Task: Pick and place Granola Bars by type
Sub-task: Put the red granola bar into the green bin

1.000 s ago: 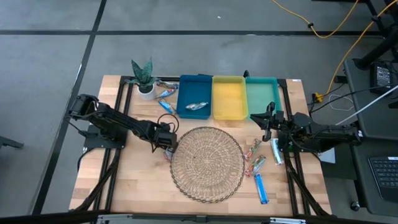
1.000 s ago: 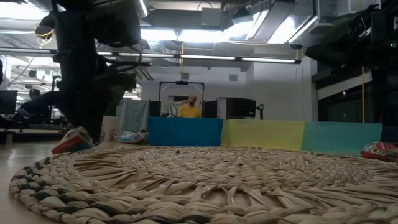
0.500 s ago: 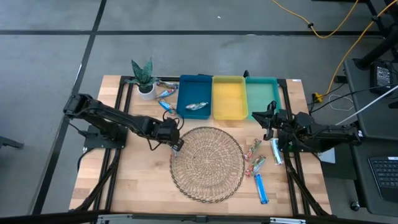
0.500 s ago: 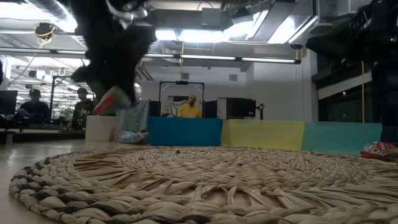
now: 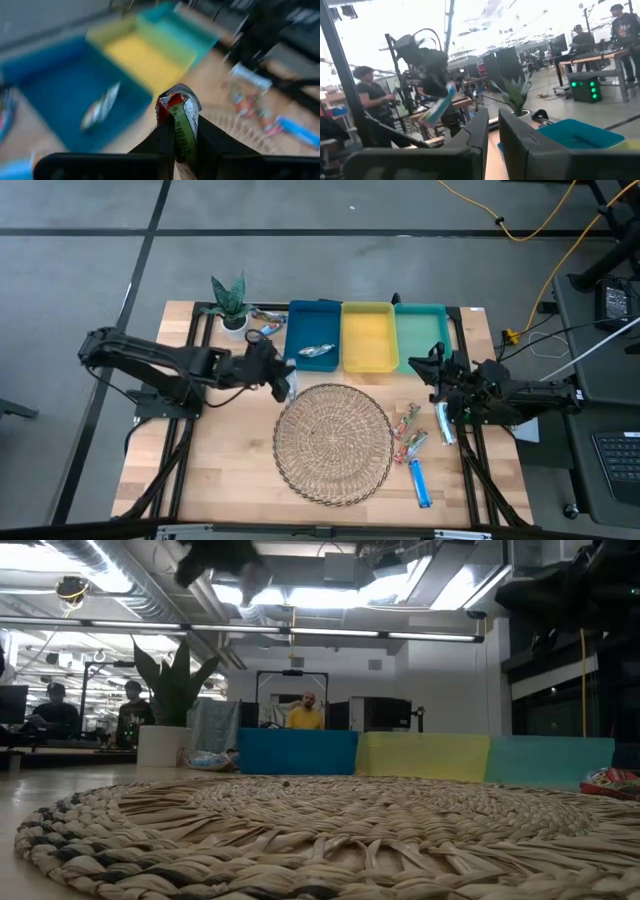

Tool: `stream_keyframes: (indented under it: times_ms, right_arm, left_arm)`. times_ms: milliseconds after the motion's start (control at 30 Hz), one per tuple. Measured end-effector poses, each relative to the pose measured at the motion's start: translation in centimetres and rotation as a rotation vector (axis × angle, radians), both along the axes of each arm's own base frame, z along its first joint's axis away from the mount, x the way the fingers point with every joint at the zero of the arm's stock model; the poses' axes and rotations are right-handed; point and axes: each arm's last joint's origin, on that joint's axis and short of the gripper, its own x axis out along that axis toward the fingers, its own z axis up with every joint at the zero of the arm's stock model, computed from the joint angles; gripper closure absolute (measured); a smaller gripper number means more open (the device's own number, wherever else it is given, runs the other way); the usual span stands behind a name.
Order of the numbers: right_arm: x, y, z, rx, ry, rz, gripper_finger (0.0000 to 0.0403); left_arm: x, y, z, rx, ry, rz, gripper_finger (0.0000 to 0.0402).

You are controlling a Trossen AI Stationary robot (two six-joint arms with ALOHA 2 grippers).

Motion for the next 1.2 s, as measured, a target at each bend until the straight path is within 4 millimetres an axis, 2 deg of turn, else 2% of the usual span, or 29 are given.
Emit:
stream_keyframes:
  times_ms: [167,400,533,700,900,1200]
  right_arm:
    - [0.0,0.1,0.0,0.037,-0.013,0.036,0.0354]
    - [0.0,0.4,0.2,0.035,-0.014,0.15,0.0354]
    - [-0.2,0.4,1.7,0.056,-0.013,0.156,0.0354]
    - [-0.4,0.4,4.4,0.036,0.057,0.146,0.0351]
    - [0.6,0.4,7.3,0.051,0.205,0.144,0.0306]
    - [4.1,0.3,11.4,0.057,0.3,0.169,0.0214]
  left_arm:
    - [-0.1,0.0,2.2,0.131,-0.122,-0.069,0.0368]
    - [0.2,0.2,3.0,0.221,-0.158,-0.141,0.0366]
    - [0.3,0.7,3.1,0.222,-0.173,-0.131,0.0368]
    - [0.7,1.5,3.8,0.225,-0.247,-0.102,0.0368]
    - [1.4,2.3,4.5,0.286,-0.323,-0.142,0.0368]
    - [2.8,2.7,4.9,0.339,-0.324,-0.178,0.0369]
